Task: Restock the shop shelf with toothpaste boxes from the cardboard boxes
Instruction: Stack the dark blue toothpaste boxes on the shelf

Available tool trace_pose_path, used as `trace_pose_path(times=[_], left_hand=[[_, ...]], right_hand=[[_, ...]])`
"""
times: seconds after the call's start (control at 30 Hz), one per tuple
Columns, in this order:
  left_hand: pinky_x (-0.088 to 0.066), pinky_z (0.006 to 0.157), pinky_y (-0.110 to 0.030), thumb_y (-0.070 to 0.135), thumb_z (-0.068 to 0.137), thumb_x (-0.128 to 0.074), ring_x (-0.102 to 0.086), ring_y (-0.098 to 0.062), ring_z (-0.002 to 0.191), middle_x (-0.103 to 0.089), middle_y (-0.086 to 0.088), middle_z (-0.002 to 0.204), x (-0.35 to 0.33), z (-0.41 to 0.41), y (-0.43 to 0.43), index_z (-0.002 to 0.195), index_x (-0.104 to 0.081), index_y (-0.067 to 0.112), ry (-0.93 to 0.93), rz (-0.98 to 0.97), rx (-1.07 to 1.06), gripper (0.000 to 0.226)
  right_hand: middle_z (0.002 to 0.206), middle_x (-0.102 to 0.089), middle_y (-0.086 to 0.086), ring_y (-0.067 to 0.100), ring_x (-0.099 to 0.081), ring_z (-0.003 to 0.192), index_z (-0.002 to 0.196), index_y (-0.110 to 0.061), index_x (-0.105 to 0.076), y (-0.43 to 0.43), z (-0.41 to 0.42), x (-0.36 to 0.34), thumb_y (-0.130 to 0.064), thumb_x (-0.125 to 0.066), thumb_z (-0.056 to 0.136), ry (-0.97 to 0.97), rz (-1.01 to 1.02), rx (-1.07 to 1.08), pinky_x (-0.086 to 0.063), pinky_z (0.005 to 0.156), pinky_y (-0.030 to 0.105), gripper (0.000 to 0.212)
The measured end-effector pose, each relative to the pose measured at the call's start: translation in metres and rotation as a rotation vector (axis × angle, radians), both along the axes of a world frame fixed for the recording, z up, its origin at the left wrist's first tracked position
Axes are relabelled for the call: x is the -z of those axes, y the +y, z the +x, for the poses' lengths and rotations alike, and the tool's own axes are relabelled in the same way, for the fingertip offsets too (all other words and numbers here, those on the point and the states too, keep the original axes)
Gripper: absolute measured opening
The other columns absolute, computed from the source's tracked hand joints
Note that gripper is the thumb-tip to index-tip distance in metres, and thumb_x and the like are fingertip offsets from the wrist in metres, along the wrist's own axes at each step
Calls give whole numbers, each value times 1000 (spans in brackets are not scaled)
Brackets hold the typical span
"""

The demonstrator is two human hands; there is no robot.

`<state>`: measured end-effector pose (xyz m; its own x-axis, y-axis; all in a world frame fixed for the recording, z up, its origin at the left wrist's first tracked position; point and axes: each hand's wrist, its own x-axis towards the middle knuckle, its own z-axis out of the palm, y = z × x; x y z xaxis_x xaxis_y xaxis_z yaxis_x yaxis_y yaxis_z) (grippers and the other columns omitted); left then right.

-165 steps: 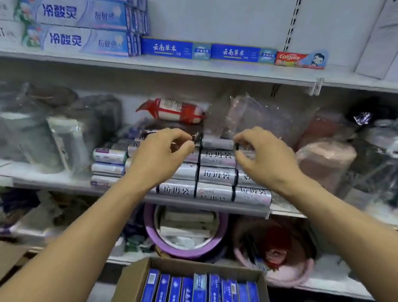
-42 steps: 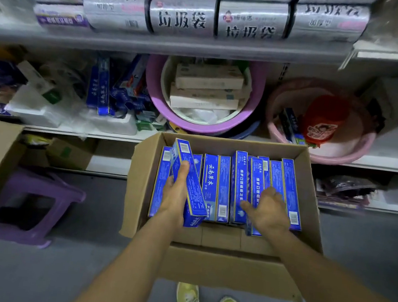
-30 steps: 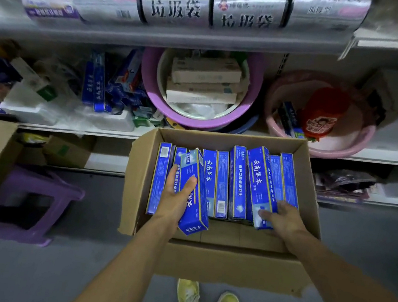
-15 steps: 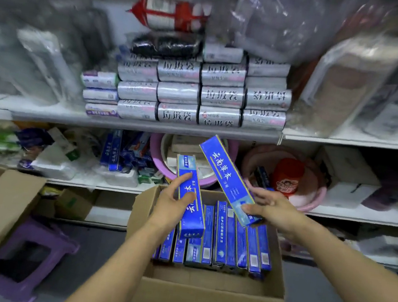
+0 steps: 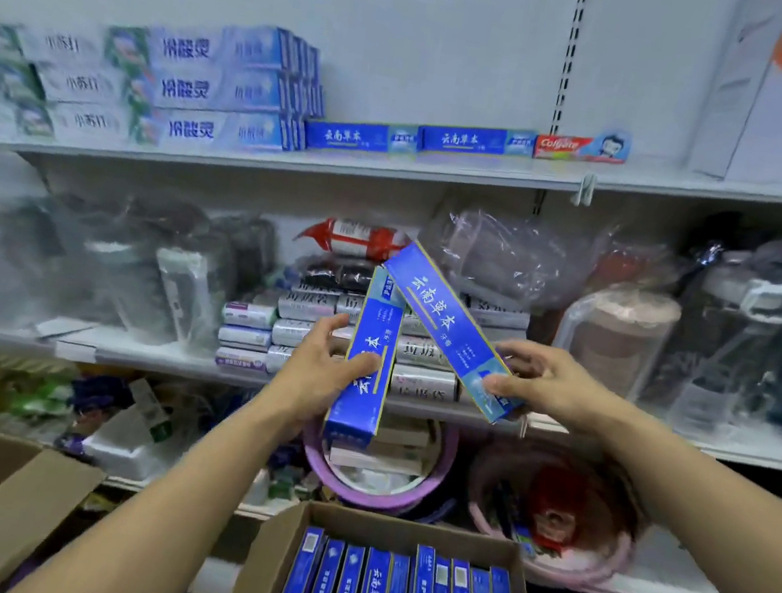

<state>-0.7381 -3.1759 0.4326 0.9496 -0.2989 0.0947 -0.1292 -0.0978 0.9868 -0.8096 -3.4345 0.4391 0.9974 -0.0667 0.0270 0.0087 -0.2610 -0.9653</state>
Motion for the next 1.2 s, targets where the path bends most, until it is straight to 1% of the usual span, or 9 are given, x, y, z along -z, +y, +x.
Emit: trace_pose_path(times=[0.1,0.23,0.37,0.53,0.67,0.77,0.93,1.03,1.2], left_hand=[[-56,62,-26,9,85,-71,-67,-12,75,-65,-7,113,-35,8,5,127,-49,15,-80,12,11,48],[-57,75,-31,10,80,-75,-66,-16,84,-67,-13,114,-81,26,13,114,-57,20,-186,23,37,40],[-52,55,-20,2,85,-68,-67,-9,64,-71,-12,103,-124,47,14,124,-57,16,-239,8,43,42],[-52,52,-18,6,87,-66,-65,-6,54,-71,-4,84,-164,84,14,120,-57,26,-309,3,51,39],[-56,60,-23,11,87,-69,-65,-9,59,-70,-11,95,-187,125,17,116,-60,32,-369,55,47,37],[-55,56,-20,10,85,-71,-64,-9,58,-68,-13,94,-205,152,15,105,-62,38,-413,90,34,35],[-52,54,-17,10,84,-72,-63,-6,57,-70,-13,97,-223,193,5,123,-60,21,-445,147,-5,43],[-52,57,-19,8,84,-72,-62,-4,55,-70,-6,91,-228,215,-6,122,-59,14,-460,151,-19,41],[-52,68,-20,11,81,-75,-62,-9,77,-67,-8,110,-231,245,-24,117,-61,17,-509,195,-40,39]], right_hand=[[106,-71,11,25,-64,90,117,-13,-61,-4,4,-32,-5,-75,78,-84,-47,-26,-51,82,51,42],[107,-72,11,26,-65,92,118,-11,-60,-7,17,-73,-2,-70,82,-175,-91,-1,-51,85,54,38],[100,-73,6,13,-66,78,117,-11,-60,-11,38,-115,-7,-69,84,-244,-154,55,-55,58,29,34],[95,-72,8,14,-65,76,111,-13,-62,-20,78,-163,-13,-70,84,-350,-312,184,-51,67,29,28],[92,-68,6,15,-61,77,109,-16,-64,-35,117,-192,-20,-71,81,-398,-526,331,-48,74,31,29],[92,-64,7,17,-56,75,110,-13,-67,-49,141,-209,-15,-70,81,-388,-665,399,-41,71,25,29],[95,-61,9,22,-55,85,114,-11,-68,-71,176,-220,-13,-69,82,-274,-818,480,-39,62,25,32],[96,-61,10,24,-55,87,112,-14,-70,-85,197,-219,-10,-66,82,-294,-850,482,-38,71,25,31],[113,-63,11,21,-51,91,112,-17,-69,-108,238,-214,-7,-63,83,-278,-1008,468,-37,75,25,31]])
